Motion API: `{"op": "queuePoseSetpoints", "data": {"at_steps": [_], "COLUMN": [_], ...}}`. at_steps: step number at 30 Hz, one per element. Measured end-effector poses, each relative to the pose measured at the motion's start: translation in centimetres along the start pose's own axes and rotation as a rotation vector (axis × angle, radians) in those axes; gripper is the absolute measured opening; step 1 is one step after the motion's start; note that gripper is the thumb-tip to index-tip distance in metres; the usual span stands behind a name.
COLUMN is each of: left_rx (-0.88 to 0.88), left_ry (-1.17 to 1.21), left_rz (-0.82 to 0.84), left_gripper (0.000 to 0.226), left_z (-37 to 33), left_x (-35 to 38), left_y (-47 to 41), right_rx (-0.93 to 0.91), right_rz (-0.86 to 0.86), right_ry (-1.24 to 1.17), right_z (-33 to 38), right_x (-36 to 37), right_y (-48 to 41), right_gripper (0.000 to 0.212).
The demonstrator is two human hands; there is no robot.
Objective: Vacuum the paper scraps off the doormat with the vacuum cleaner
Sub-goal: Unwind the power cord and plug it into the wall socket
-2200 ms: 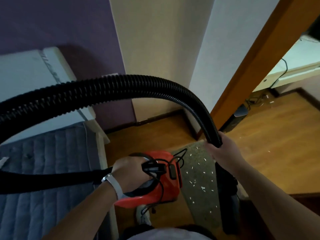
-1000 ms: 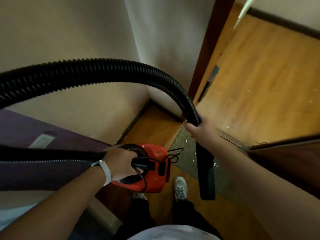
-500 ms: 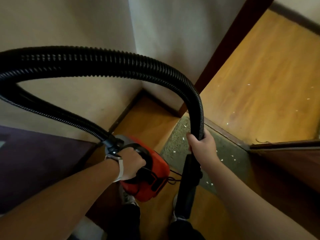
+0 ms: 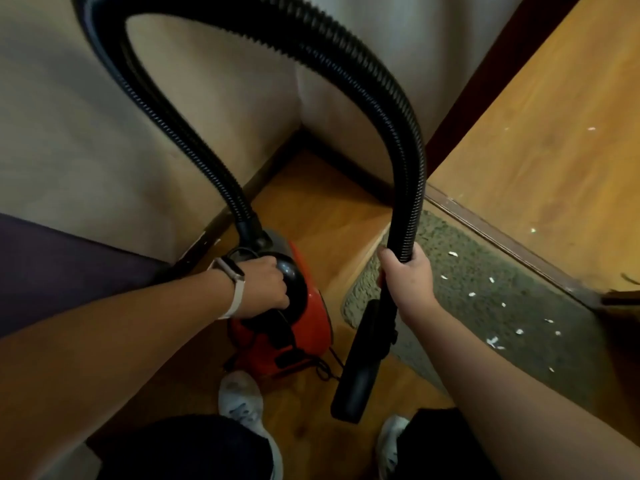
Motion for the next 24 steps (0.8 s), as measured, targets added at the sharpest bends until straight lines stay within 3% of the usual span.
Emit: {"op": "queuePoseSetpoints", "data": {"at_steps": [12,21,24], "left_rx": [-0.016,-0.195,-0.249], "left_ry": [-0.08,0.115,0.211], "left_rz": [0.003,-0.345,-0.449], "left_gripper": [0.021,0.017,0.027], "left_z": [5.2,9.5,9.8], "left_x": [6.5,5.3,6.1], "left_y": [-10.6,-10.6,-9.9], "right_rx": [-0.075,-0.006,0.001], "right_rz": [0.084,0.07,0.058], "right_ry": [0.047,0.139,0.178], "right_z": [-8.9,-11.3,-11.4], "right_x": [3.3,2.6,2.4], "right_y": [-10.9,-12.7,-12.6], "right_gripper": [0.018,0.023,0.037]}}
Point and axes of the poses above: each hand's wrist, its own y-axis away from the middle knuckle, its own x-axis out of the palm, z = x × y, the point moved 6 cm from there along -y, towards the middle knuckle, and after that the axes turned 14 degrees about z, right-handed, at the moved point
